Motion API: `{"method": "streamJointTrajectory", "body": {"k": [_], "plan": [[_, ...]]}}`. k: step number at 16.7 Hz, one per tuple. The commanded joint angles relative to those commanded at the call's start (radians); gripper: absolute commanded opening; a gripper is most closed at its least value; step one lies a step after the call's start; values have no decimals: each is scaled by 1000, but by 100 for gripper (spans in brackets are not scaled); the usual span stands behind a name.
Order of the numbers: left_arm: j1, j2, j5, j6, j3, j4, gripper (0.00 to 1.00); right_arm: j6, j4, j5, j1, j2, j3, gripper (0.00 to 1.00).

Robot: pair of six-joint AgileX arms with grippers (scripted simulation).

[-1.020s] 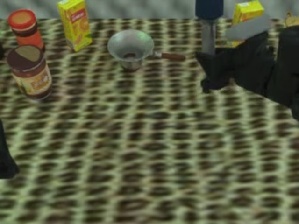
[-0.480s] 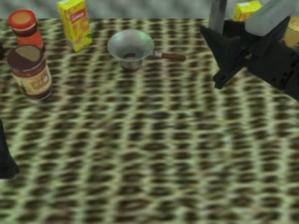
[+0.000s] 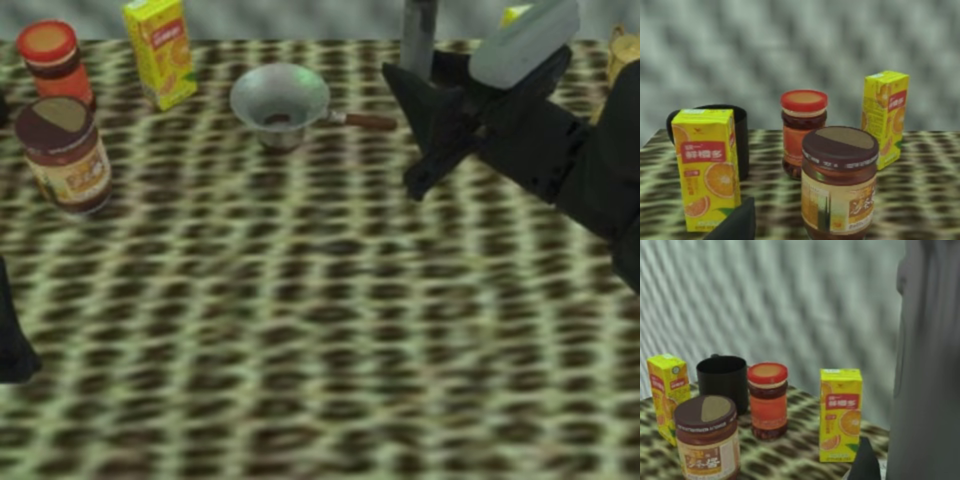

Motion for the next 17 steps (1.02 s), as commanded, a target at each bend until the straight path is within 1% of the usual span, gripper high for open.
{"method": "streamJointTrajectory", "body": {"k": [3,4,5,15,17], "plan": [[0,0,0,0,0,0,100,5,27,84,86,36,20,0],[0,0,0,0,0,0,100,5,35,105,107,43,26,0],[0,0,0,0,0,0,100,6,40,117,119,47,30,0],[0,0,0,0,0,0,100,6,41,120,123,48,31,0],[-6,13,13,0,11,7,100,6,41,120,123,48,31,0]]}}
